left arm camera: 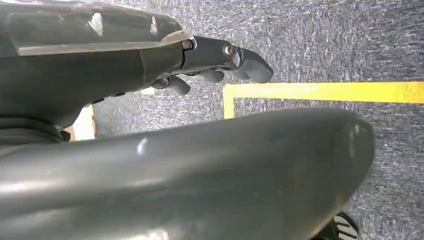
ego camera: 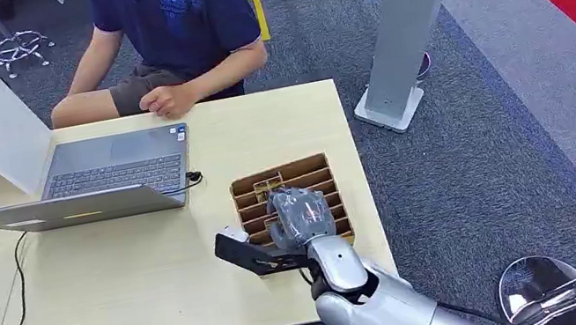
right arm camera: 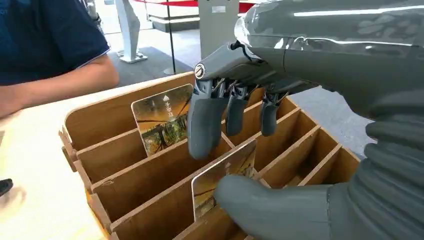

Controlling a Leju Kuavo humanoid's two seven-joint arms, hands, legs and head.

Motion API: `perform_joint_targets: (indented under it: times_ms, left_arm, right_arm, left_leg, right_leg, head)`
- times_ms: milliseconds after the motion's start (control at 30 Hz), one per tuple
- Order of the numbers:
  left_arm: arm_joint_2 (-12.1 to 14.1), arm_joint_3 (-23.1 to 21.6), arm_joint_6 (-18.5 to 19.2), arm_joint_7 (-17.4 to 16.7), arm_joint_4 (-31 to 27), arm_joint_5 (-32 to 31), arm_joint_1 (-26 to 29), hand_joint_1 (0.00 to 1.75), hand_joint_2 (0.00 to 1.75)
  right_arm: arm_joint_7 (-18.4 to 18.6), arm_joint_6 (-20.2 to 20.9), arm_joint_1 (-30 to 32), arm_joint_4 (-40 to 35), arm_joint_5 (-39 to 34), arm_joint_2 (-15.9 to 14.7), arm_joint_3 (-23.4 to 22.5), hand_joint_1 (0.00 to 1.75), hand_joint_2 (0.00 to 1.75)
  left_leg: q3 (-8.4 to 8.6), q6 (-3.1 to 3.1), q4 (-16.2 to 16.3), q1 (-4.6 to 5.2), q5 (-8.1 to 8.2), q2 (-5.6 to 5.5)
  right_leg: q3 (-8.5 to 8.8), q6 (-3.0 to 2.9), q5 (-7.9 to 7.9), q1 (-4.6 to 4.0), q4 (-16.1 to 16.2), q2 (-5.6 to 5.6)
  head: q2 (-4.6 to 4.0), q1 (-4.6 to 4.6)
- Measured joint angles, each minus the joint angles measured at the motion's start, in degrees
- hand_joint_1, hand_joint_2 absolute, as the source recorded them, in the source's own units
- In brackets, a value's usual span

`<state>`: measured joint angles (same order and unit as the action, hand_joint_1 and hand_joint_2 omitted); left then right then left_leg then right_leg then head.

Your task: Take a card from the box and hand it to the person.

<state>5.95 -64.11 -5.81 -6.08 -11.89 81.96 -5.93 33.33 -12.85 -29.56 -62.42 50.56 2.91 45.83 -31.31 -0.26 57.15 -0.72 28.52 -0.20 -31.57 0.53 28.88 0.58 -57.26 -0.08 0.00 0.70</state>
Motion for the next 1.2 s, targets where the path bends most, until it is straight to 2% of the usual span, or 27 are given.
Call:
perform_joint_targets:
  times_ms: [567, 700, 733, 800, 833, 900, 967, 1000, 1200]
  left_arm:
    - [0.0, 0.0, 0.4, 0.1, 0.0, 0.0, 0.0, 0.0, 0.0]
    - [0.0, 0.0, 0.4, 0.1, 0.0, -0.1, 0.0, 0.0, 0.0]
    - [0.0, 0.0, 0.4, 0.1, 0.0, -0.1, 0.0, 0.0, 0.0]
    - [0.0, 0.0, 0.3, 0.1, 0.0, -0.1, 0.0, 0.0, 0.0]
    - [0.0, 0.0, 0.3, 0.1, 0.0, -0.1, 0.0, 0.0, 0.0]
    - [0.0, 0.0, 0.3, 0.1, 0.0, -0.1, 0.0, 0.0, 0.0]
    - [0.0, 0.0, 0.3, 0.1, 0.0, -0.1, 0.0, 0.0, 0.0]
    - [0.0, 0.0, 0.3, 0.1, 0.0, -0.1, 0.0, 0.0, 0.0]
    - [0.0, 0.0, 0.3, 0.1, 0.0, -0.1, 0.0, 0.0, 0.0]
  right_arm:
    - [0.5, 1.0, 1.4, -1.2, 0.4, -0.6, -0.7, 0.96, 1.75]
    - [0.6, 1.1, 1.6, -1.2, 0.5, -0.7, -0.7, 1.1, 1.75]
    - [0.6, 1.1, 1.6, -1.2, 0.5, -0.7, -0.7, 1.26, 1.75]
    - [0.6, 1.1, 1.6, -1.2, 0.5, -0.7, -0.7, 1.34, 1.75]
    - [0.6, 1.1, 1.6, -1.2, 0.5, -0.7, -0.7, 1.47, 1.75]
    - [0.6, 1.2, 1.6, -1.2, 0.5, -0.7, -0.7, 1.59, 1.75]
    - [0.6, 1.2, 1.6, -1.4, 0.5, -0.7, -0.8, 1.64, 1.75]
    - [0.5, 1.2, 1.6, -1.4, 0.5, -0.7, -0.8, 1.75, 1.75]
    - [0.6, 1.4, 1.6, -1.7, 0.6, -0.7, -1.0, 1.75, 1.75]
  left_leg:
    - [0.0, 0.0, 0.0, 0.0, 0.0, 0.0]
    - [-0.01, 0.0, 0.0, 0.0, 0.0, 0.0]
    - [0.0, 0.0, 0.0, 0.0, 0.0, 0.0]
    - [0.0, 0.0, 0.0, 0.0, 0.0, 0.0]
    - [0.0, 0.0, 0.0, 0.0, 0.0, 0.0]
    - [0.0, 0.0, 0.0, 0.0, 0.0, 0.0]
    - [0.0, 0.0, 0.0, 0.0, 0.0, 0.0]
    - [0.0, 0.0, 0.0, 0.0, 0.0, 0.0]
    - [0.0, 0.0, 0.0, 0.0, 0.0, 0.0]
  right_leg:
    - [0.0, 0.0, 0.0, 0.0, 0.0, 0.0]
    - [0.0, 0.0, 0.0, 0.0, 0.0, 0.0]
    - [0.0, 0.0, 0.0, 0.0, 0.0, 0.0]
    - [0.0, 0.0, 0.0, 0.0, 0.0, 0.0]
    - [0.0, 0.0, 0.0, 0.0, 0.0, 0.0]
    - [0.0, 0.0, 0.0, 0.0, 0.0, 0.0]
    - [0.0, 0.0, 0.0, 0.0, 0.0, 0.0]
    - [0.0, 0.0, 0.0, 0.0, 0.0, 0.0]
    - [0.0, 0.0, 0.0, 0.0, 0.0, 0.0]
  head:
    - [-0.02, 0.0]
    - [0.0, 0.0]
    - [-0.02, 0.0]
    - [-0.02, -0.02]
    - [0.0, -0.02]
    - [0.0, -0.02]
    - [-0.02, -0.02]
    - [-0.02, -0.02]
    - [-0.02, 0.0]
